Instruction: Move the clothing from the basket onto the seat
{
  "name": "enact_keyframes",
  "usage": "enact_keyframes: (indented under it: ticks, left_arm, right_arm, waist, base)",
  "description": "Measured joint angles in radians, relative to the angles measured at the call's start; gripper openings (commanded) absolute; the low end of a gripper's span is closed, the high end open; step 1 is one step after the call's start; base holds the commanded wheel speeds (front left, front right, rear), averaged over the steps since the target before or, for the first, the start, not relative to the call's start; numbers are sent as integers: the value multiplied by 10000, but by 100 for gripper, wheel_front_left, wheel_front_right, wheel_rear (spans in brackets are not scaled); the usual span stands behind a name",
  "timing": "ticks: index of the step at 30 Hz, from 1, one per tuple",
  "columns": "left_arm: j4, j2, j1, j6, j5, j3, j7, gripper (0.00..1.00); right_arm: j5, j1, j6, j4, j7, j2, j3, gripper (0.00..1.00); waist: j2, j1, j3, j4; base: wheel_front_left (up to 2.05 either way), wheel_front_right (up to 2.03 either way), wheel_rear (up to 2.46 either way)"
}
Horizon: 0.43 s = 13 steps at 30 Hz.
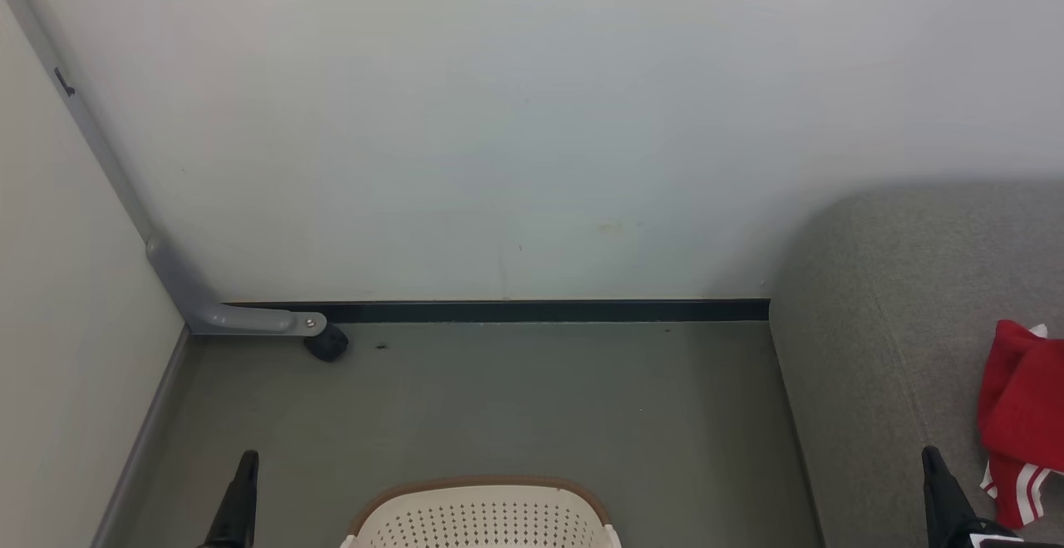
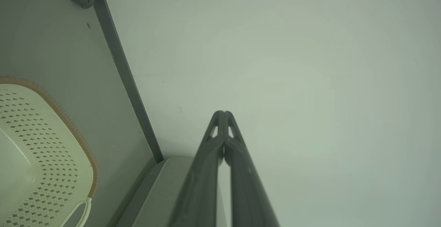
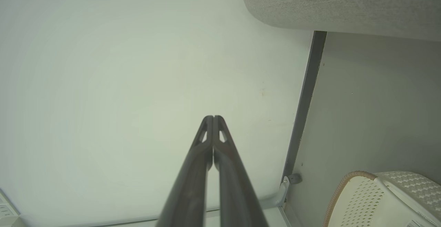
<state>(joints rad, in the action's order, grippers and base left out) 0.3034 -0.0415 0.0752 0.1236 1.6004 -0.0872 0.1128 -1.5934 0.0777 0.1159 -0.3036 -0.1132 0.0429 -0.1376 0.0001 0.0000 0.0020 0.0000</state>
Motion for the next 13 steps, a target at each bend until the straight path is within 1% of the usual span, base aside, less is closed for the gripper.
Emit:
enact_keyframes:
  ticks: [13]
  left_arm:
    - [-4,0,0,0,0,0,0,0]
  right_arm:
    - [-6,0,0,2,0,0,0,0]
  waist:
    - [0,0,0,0]
  base:
    - [0,0,0]
